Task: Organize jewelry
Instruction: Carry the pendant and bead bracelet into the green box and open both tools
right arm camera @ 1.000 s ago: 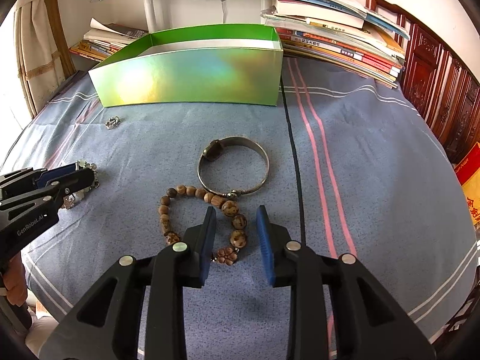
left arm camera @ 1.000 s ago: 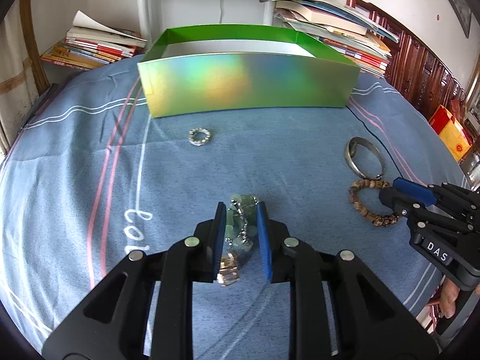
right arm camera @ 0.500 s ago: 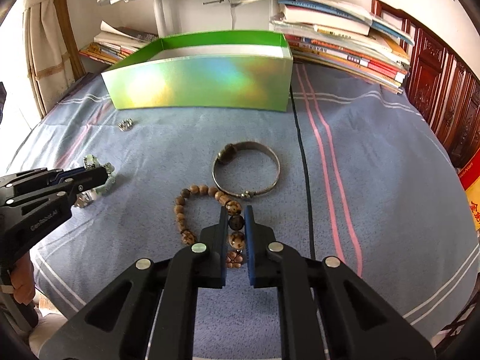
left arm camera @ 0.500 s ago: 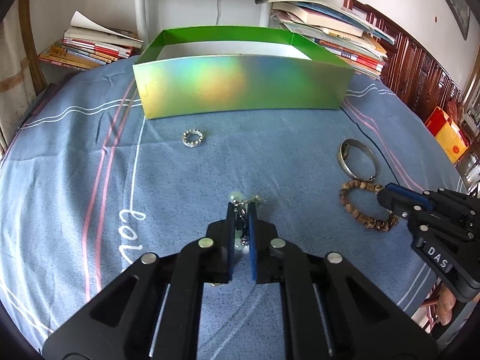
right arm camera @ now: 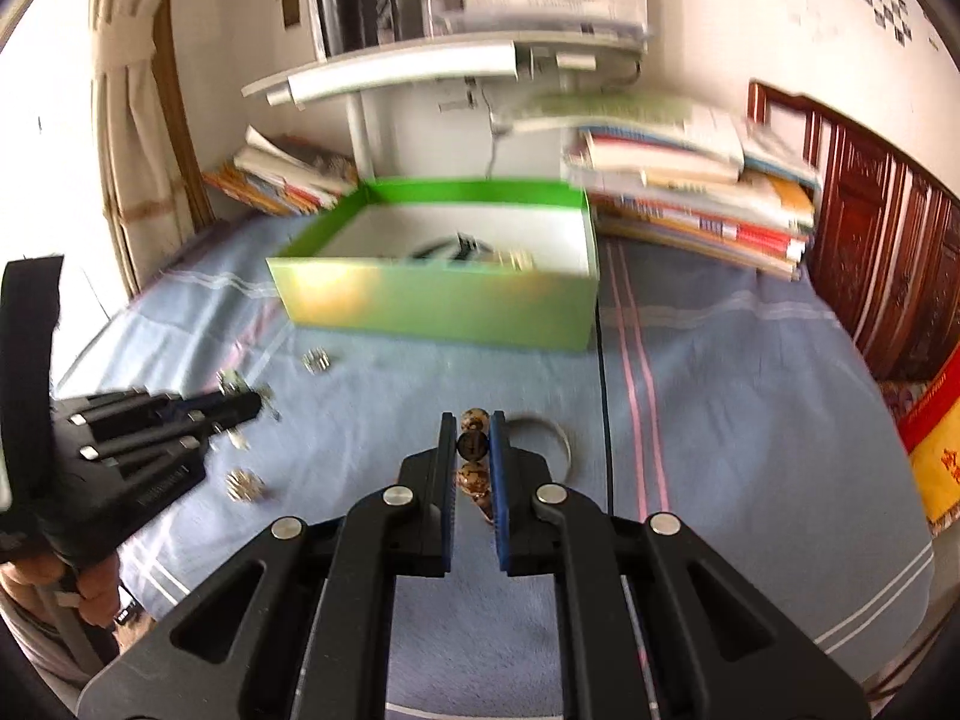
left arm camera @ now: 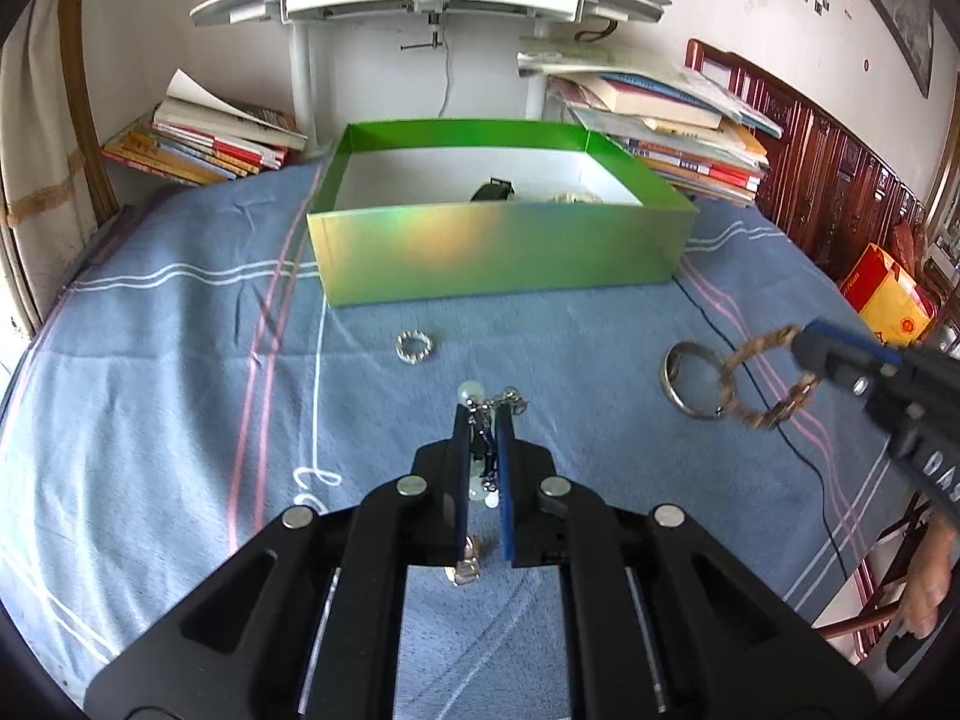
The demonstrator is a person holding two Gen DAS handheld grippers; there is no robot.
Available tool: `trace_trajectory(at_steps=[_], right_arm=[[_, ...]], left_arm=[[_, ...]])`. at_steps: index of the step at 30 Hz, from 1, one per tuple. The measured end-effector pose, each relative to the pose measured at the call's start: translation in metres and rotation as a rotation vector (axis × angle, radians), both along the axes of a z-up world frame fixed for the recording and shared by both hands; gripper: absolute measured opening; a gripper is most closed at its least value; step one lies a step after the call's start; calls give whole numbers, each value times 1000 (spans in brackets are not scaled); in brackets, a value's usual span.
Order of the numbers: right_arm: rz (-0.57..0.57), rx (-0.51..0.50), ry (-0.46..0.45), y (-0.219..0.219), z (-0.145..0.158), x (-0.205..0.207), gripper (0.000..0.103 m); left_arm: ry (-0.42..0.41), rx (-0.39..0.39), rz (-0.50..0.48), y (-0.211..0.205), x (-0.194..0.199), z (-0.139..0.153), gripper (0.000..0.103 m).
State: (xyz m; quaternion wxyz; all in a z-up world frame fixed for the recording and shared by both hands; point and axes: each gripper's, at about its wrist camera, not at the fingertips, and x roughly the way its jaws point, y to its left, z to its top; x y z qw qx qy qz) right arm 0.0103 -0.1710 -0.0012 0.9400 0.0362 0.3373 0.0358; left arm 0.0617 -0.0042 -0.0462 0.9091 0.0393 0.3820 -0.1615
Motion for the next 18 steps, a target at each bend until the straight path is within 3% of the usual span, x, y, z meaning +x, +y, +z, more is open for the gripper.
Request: trace_trajectory(at_steps=[8, 14, 18], right_arm=[[27, 30, -101, 2, 41, 25, 11], [18, 86, -128, -1, 67, 85, 11], [-42, 65, -131, -6, 67, 139, 11]], left_arm=[[-61, -7, 2, 5, 15, 35, 8], [-160, 33, 21, 2, 52, 78, 8], [-165, 48, 40, -7, 103, 91, 8]])
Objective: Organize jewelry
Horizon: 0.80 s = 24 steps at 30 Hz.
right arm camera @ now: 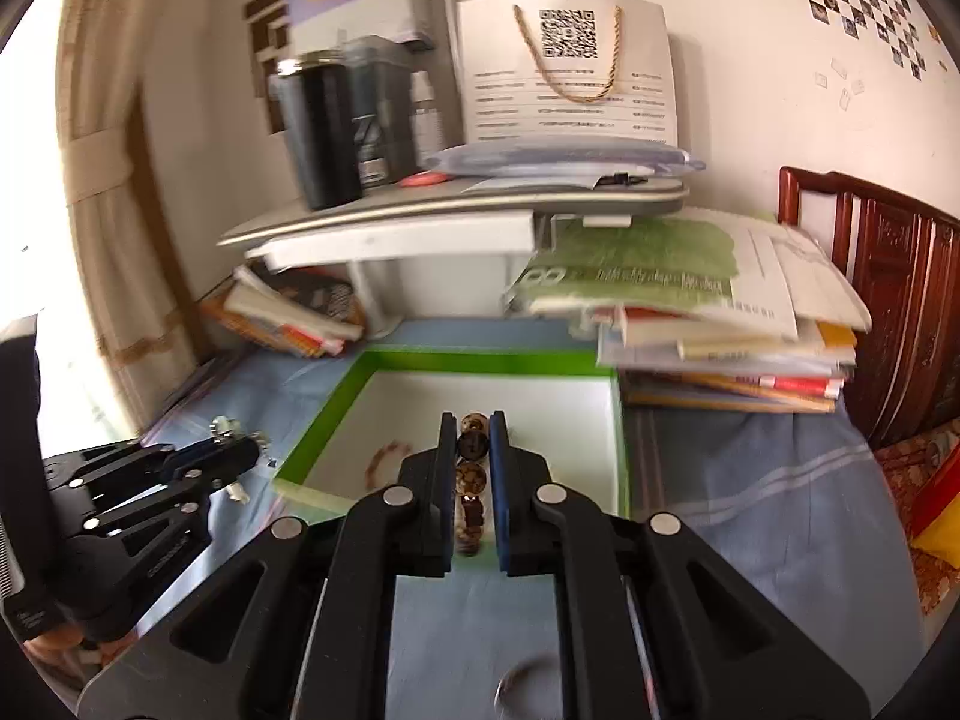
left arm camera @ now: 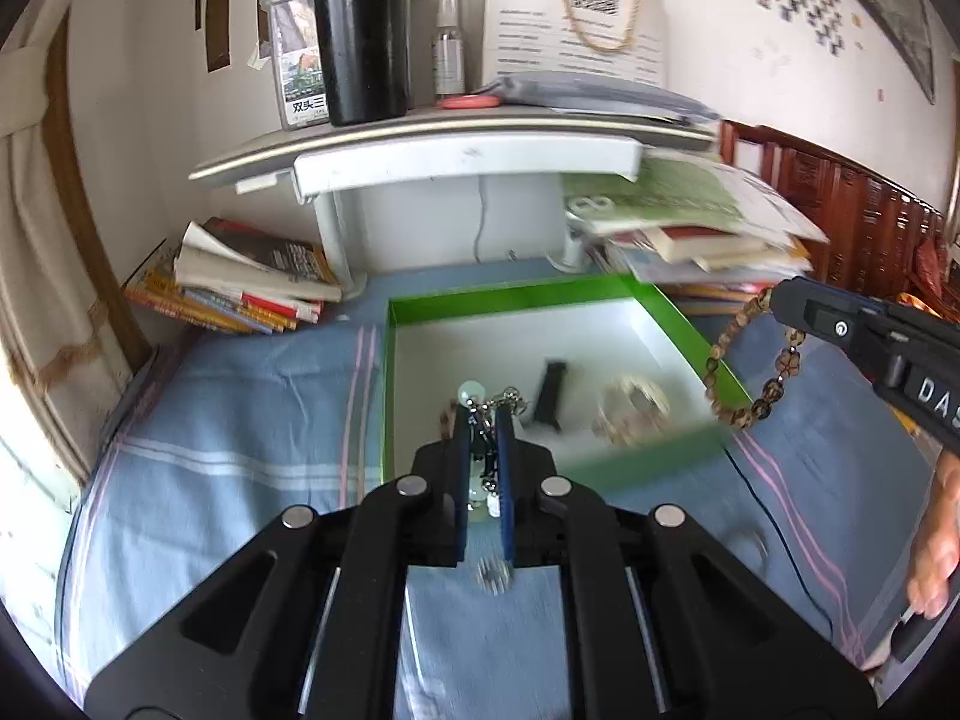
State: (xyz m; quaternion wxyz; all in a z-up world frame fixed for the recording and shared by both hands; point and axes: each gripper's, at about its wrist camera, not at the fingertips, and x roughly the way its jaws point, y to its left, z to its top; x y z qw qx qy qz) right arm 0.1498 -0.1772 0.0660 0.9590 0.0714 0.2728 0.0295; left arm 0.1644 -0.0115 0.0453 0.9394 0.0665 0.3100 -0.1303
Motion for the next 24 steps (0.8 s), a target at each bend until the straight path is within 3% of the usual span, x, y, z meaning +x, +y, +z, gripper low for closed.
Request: trace_trajectory(at_steps=[5, 12, 14, 17, 21, 24], right_arm=[[-36, 3, 73, -5, -37, 62, 11], [-47, -4, 213, -6, -86, 90, 11], [-39, 24, 219, -12, -83, 83, 22], [-36, 67, 194, -21, -74, 60, 37], [-31, 41, 204, -33, -74, 9, 38], [-57, -18, 262, -44, -98, -23, 38]], left_arm=[[35, 30, 23, -15, 60, -19, 8], [169, 50, 38, -27, 103, -65, 11], [181, 33, 35, -26, 100, -67, 38], [127, 36, 29, -21, 83, -57, 44], [104, 24, 38, -2, 38, -46, 59], [123, 37, 50, 14, 2, -56, 63]])
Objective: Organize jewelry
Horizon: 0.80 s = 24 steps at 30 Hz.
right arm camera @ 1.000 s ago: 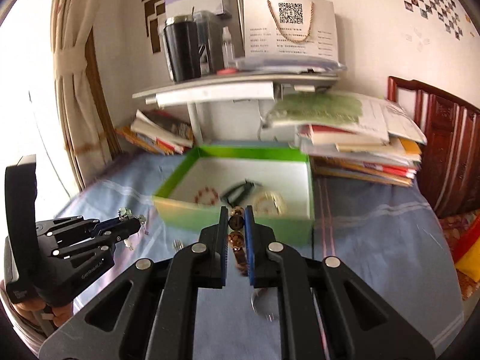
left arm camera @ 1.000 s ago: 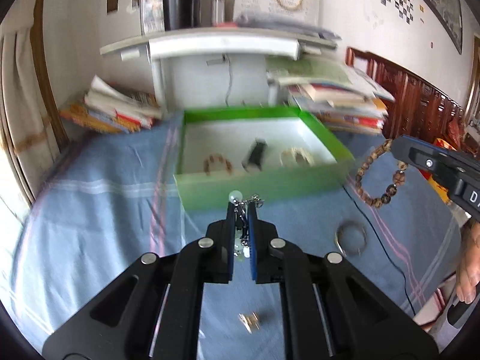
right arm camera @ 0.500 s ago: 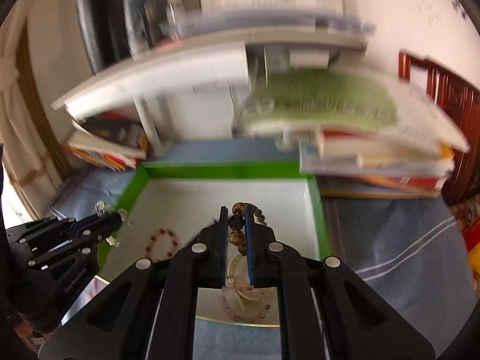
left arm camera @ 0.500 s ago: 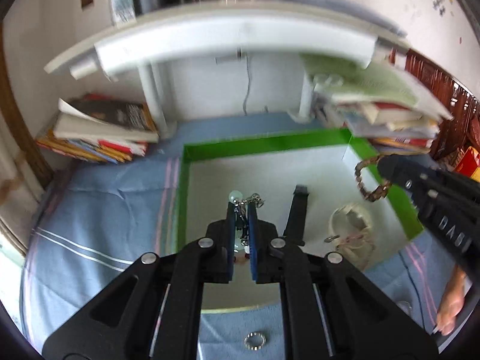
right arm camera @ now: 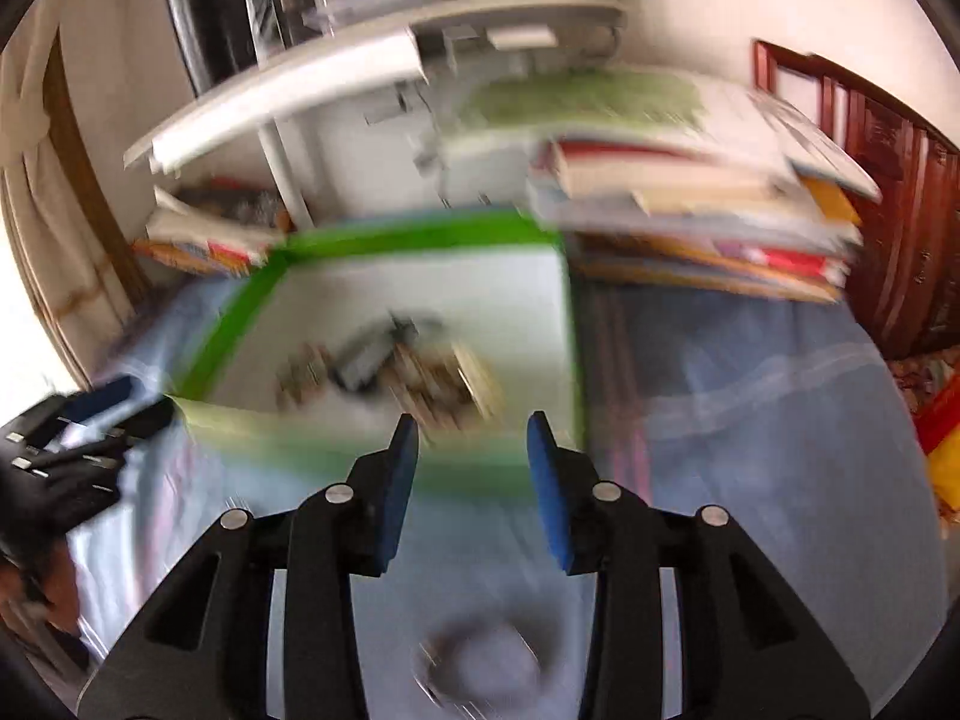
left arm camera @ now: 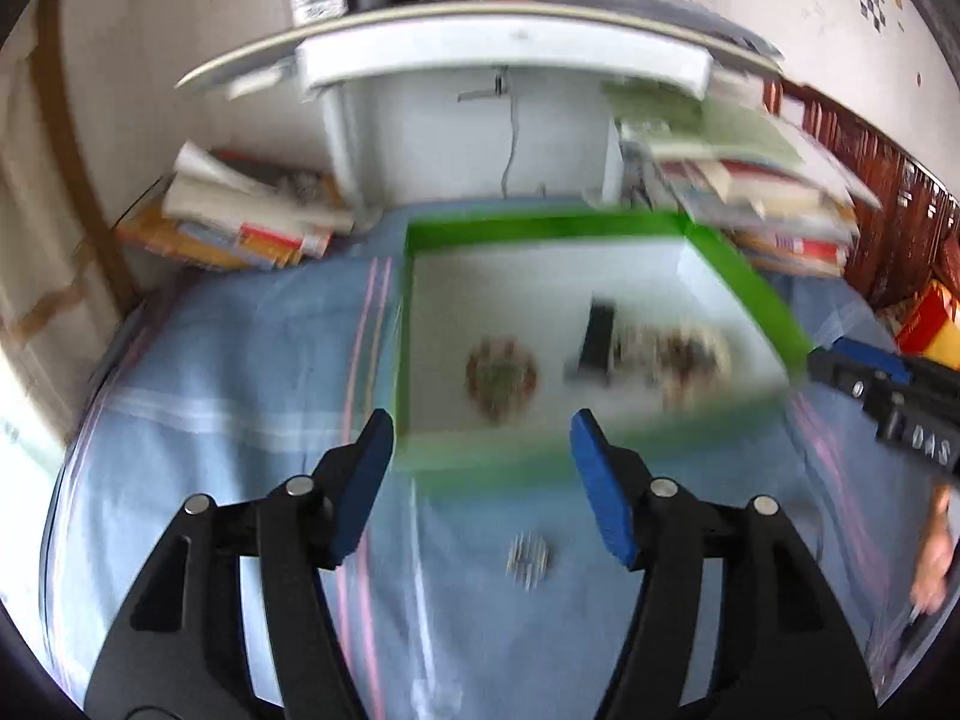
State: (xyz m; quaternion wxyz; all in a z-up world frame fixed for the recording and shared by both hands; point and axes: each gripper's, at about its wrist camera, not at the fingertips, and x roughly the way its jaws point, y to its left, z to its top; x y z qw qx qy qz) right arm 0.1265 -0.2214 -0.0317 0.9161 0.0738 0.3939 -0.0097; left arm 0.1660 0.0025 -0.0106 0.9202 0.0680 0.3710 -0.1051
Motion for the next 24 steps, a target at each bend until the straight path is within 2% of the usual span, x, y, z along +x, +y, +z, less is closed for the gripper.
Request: trace_trajectory(at_steps=[2, 4, 7, 9, 10, 12, 13, 14, 16, 19, 24], right_arm=[[-26, -44, 67, -7, -24, -16, 38], [-18, -38, 106, -9, -40, -25, 38], [40, 2, 123, -4, -54, -38, 38], [48, -21, 137, 3, -60, -40, 38], [42, -40, 131, 6, -61, -41, 37], [34, -95, 119, 14, -61, -44, 28], [51, -86, 118, 18, -61, -47, 14], [61, -79, 118, 20, -61, -48, 7], [70, -76, 114, 24, -60, -53, 4], [86, -17, 102, 24, -56, -58, 4], [114, 40, 37, 31, -35, -65, 4]], left_arm=[[28, -6, -18, 10, -29, -15, 66], [54, -5, -42, 17, -52, -28, 68], [60, 27, -32, 20, -74, -43, 72], [57, 48, -24, 21, -84, -49, 73], [63, 47, -25, 22, -87, -52, 73], [86, 30, -40, 22, -95, -58, 74], [93, 26, -46, 23, -98, -60, 74], [99, 24, -52, 22, -101, -62, 74], [107, 16, -67, 21, -108, -67, 75], [127, 4, -91, 16, -113, -74, 75], [148, 3, -125, 6, -117, -81, 75]])
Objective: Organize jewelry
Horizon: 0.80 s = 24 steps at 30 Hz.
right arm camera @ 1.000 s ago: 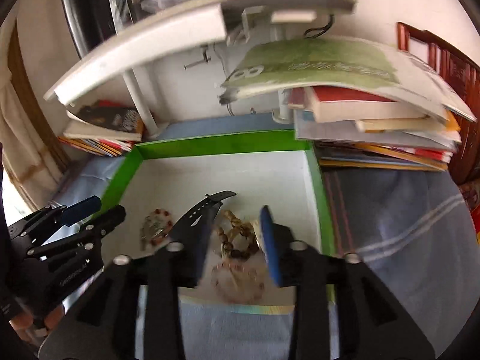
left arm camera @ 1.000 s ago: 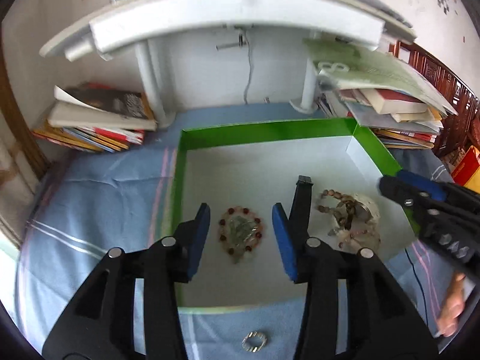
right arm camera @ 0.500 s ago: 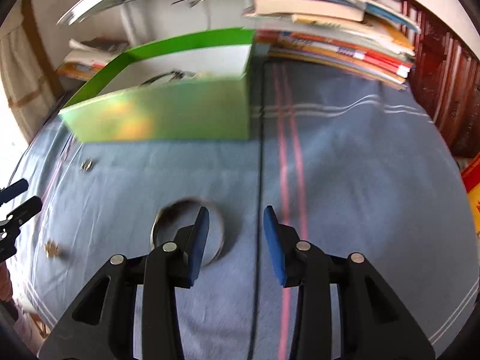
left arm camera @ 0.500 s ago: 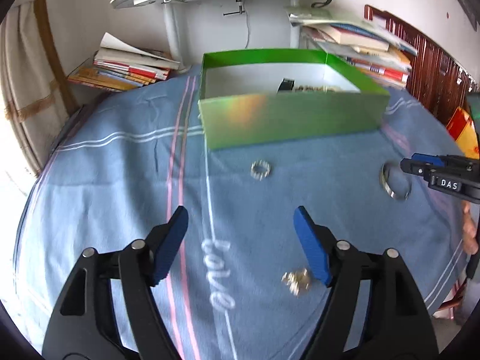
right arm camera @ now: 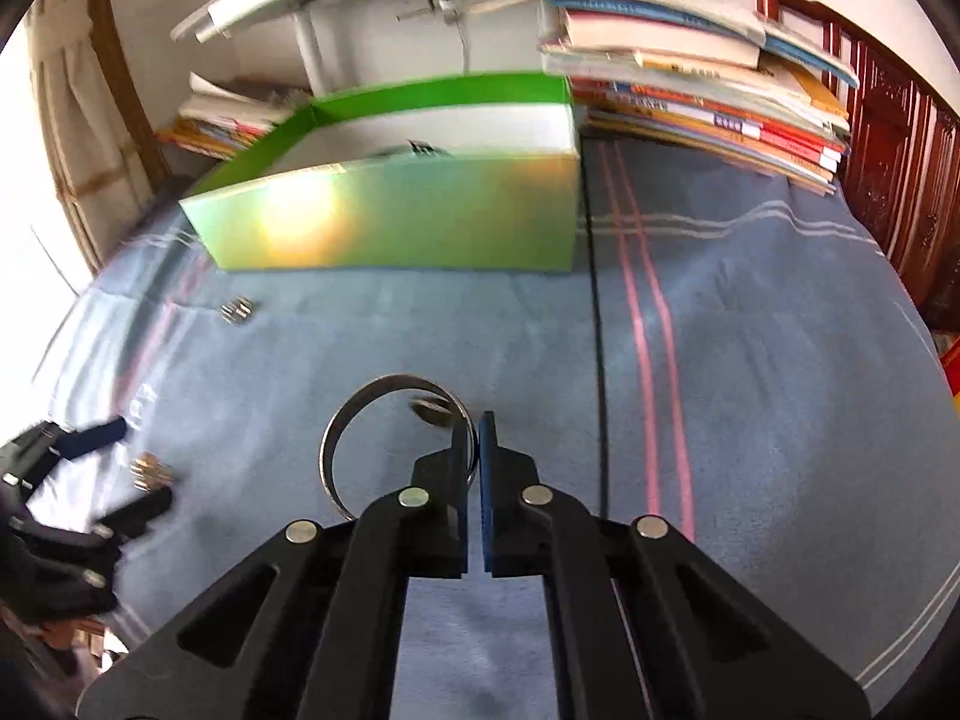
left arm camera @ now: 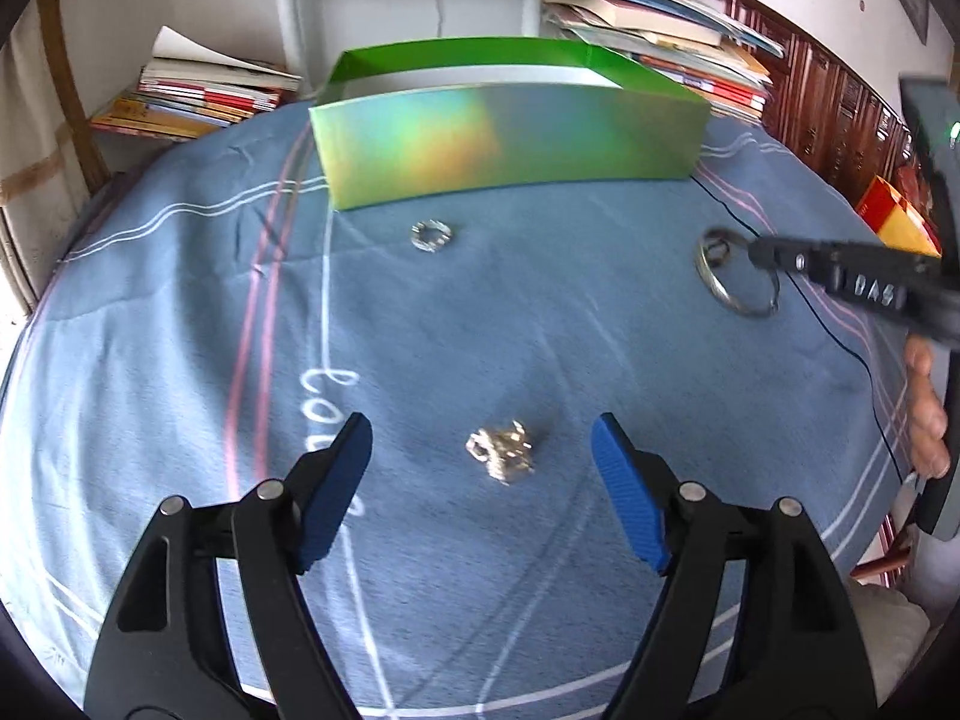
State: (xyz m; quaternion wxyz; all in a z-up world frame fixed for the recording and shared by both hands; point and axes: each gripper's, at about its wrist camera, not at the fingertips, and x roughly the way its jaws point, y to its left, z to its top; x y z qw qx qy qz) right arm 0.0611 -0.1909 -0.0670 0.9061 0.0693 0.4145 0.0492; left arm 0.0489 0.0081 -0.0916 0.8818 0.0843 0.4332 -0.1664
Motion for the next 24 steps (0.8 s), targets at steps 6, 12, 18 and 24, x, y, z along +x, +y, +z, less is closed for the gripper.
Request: trace_trajectory(at_steps=[6, 12, 18, 24], right_arm=[[5, -48, 7, 3, 4, -21, 4], [-57, -36, 66, -22, -17, -32, 4], [-65, 18, 42, -29, -10, -42, 11], [27, 21, 50, 4, -10, -37, 37]], left_arm=[[18, 1, -10, -6, -2, -7, 76], [16, -15, -11, -3, -2, -8, 76], [9, -15, 13, -5, -1, -7, 76], [-3, 4, 23, -10, 0, -9, 79]])
